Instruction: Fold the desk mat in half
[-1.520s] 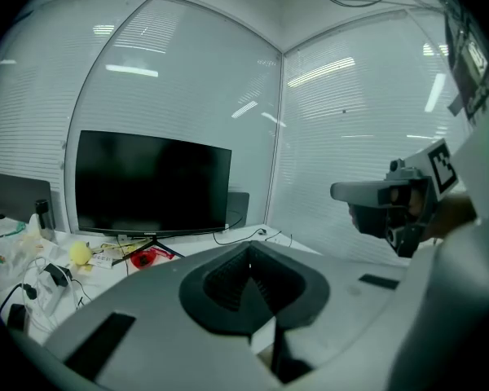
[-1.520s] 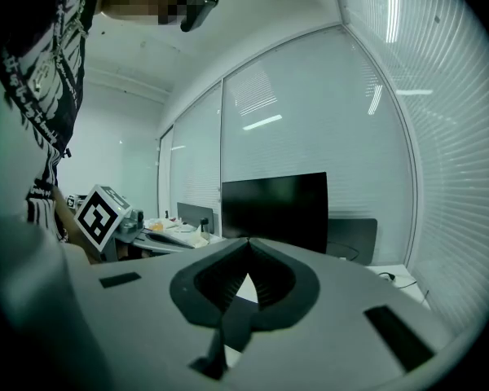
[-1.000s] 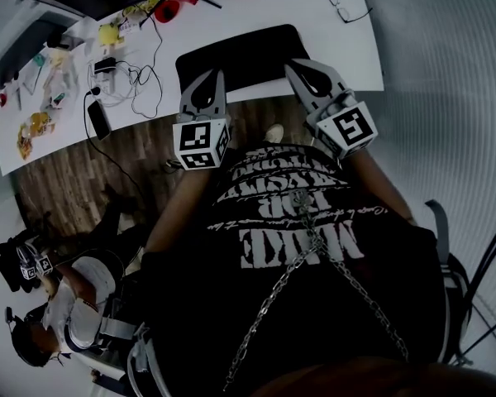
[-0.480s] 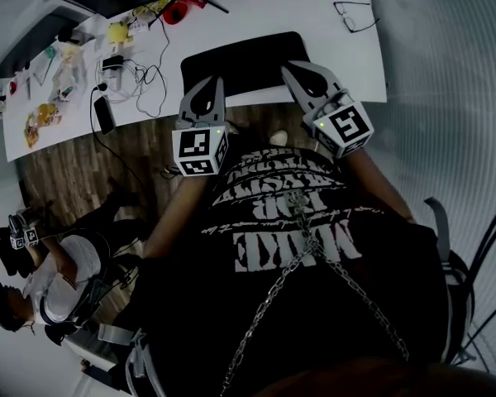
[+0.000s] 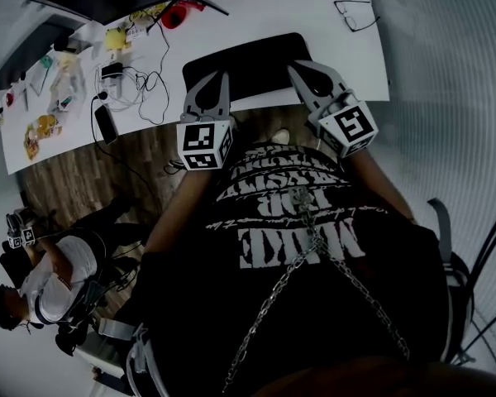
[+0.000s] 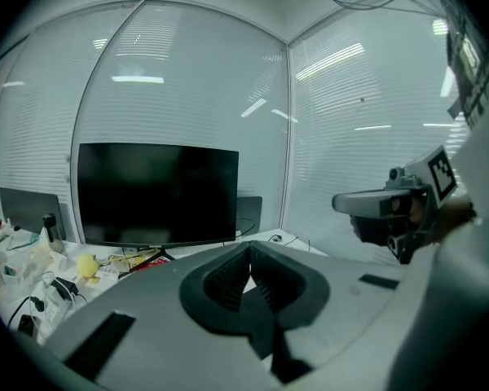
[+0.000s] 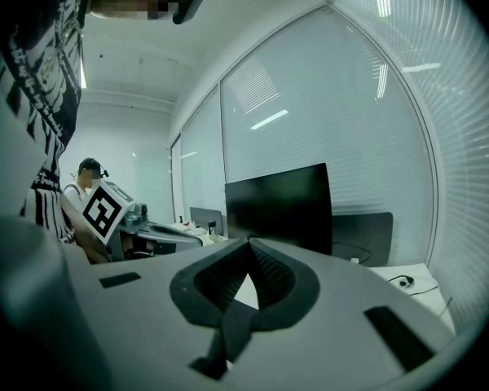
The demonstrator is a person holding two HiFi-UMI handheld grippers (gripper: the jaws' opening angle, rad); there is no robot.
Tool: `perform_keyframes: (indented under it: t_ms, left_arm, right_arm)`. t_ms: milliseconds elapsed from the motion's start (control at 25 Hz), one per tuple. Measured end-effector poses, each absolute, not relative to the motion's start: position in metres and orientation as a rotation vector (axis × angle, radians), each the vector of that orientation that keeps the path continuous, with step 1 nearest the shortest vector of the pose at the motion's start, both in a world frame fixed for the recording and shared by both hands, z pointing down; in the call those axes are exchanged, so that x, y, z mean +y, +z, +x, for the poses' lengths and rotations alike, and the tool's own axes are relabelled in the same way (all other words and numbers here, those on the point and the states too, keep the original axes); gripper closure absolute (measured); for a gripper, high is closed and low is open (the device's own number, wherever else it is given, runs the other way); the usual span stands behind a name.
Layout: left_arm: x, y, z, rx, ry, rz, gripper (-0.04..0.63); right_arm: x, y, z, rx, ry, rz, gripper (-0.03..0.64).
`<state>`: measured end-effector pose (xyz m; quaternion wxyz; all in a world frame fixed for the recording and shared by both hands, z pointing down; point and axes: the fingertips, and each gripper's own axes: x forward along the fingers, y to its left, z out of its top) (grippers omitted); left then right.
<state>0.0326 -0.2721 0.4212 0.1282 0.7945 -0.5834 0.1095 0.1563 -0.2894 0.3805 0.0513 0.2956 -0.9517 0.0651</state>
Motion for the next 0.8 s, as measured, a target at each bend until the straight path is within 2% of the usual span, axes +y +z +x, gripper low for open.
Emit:
perform_keyframes:
  t_ms: [800]
  left_arm:
    - [-0.354,0.417,-0.101,-1.540,0.137,2.398,0.587]
  right_arm:
    - [-0.336,0.367,0.038,-2.746,0.094,1.122,0.618]
